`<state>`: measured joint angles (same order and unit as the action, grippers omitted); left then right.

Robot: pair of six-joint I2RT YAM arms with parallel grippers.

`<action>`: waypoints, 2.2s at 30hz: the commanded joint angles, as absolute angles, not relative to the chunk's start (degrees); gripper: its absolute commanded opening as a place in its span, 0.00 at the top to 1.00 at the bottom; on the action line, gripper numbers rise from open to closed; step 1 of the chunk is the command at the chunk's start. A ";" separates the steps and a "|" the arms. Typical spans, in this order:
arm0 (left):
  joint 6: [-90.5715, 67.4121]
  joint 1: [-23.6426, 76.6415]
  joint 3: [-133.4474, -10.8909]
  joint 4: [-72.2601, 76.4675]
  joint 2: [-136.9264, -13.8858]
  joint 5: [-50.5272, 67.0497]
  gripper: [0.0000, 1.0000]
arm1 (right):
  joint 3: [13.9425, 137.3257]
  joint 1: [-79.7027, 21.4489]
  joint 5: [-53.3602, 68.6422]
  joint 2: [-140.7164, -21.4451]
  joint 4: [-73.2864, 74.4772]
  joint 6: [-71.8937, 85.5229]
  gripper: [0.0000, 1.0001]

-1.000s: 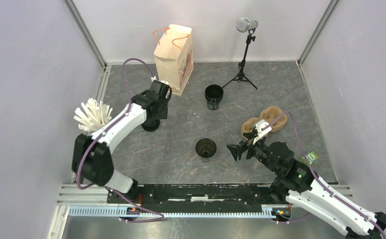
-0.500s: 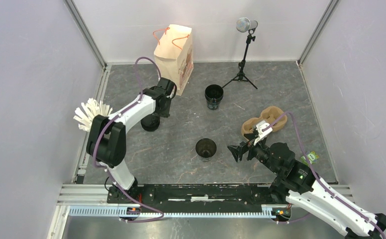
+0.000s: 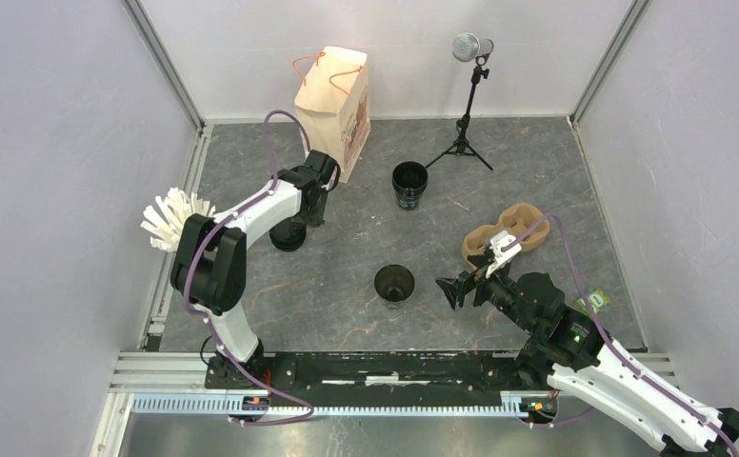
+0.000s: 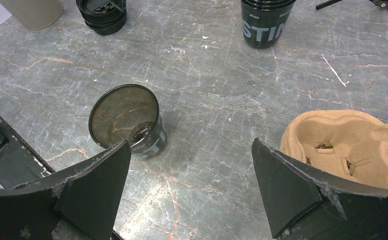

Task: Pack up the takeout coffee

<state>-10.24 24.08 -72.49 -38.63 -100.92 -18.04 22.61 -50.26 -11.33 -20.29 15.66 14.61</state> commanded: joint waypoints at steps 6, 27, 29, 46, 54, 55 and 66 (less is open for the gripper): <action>-7.30 23.87 -74.36 -38.32 -101.50 -19.87 0.73 | 23.95 -50.56 -12.65 -19.86 15.76 13.30 0.02; -8.21 23.83 -75.56 -40.96 -99.60 -17.82 0.98 | 23.47 -50.56 -13.69 -18.98 16.80 13.12 0.02; -8.69 23.85 -76.01 -41.80 -98.50 -17.05 0.98 | 23.36 -50.56 -13.55 -19.04 16.64 13.18 0.02; -11.61 23.91 -77.84 -44.65 -84.31 -6.33 0.95 | 17.85 -50.59 -13.75 -17.23 3.26 13.97 0.02; -7.90 23.84 -78.47 -43.30 -92.04 -12.50 0.56 | 18.68 -50.56 -12.96 -18.64 3.62 15.58 0.02; -7.63 23.76 -78.68 -43.33 -92.88 -13.18 0.59 | 18.79 -50.55 -12.79 -18.63 4.00 15.78 0.02; -6.33 23.08 -75.57 -41.72 -97.59 -17.08 0.63 | 20.05 -50.50 -13.17 -17.34 6.92 16.50 0.02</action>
